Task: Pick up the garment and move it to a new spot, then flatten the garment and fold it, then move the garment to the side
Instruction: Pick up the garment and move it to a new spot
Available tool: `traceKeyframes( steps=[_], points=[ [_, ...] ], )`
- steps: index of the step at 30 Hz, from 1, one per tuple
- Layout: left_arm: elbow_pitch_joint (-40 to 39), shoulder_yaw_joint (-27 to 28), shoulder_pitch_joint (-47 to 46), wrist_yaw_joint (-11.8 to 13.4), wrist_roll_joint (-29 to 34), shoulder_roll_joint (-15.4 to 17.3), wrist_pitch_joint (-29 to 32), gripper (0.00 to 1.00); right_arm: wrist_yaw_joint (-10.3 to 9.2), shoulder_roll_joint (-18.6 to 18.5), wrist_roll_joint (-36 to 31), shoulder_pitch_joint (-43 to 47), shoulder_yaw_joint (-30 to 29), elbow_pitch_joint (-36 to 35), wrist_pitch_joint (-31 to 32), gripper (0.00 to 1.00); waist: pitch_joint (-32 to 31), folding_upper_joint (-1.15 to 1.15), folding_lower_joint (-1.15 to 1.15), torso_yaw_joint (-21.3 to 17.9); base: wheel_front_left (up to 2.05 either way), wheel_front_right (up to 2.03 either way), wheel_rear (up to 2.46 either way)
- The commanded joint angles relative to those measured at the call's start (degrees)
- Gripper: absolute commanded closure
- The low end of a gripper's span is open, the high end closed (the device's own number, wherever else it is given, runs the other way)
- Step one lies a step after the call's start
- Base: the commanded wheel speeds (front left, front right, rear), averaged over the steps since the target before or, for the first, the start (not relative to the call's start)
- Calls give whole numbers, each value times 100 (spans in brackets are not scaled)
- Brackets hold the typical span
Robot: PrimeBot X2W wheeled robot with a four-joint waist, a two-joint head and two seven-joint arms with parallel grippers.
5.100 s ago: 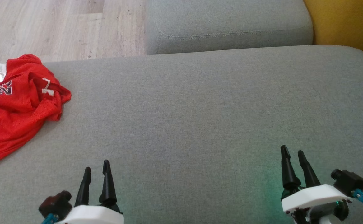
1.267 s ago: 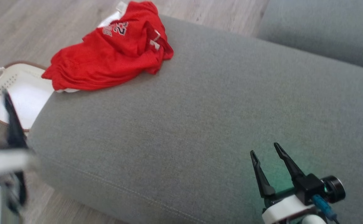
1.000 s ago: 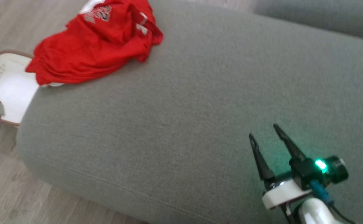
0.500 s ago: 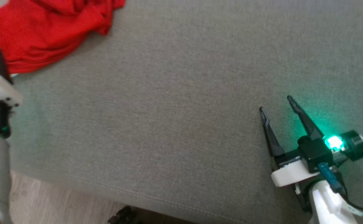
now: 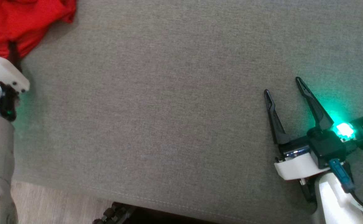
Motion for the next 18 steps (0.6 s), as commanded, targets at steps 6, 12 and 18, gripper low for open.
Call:
traceKeyframes(
  steps=[6, 12, 18],
  points=[
    [254, -37, -120, -58, -60, 348, -77, 100, 21, -20, 52, -90, 22, 114, -59, 0, -28, 0, 1, -50, 0, 0, 0],
    [392, -200, -282, -73, 37, 644, -291, 100, 21, -20, 250, -203, 89, 354, -204, 0, -380, 0, 1, -146, 0, 0, 0],
    [452, -412, -413, -77, 247, 1149, -377, 100, 21, -20, 614, -279, 182, 785, -409, 0, -1061, 0, 1, -363, 0, 0, 0]
  ],
)
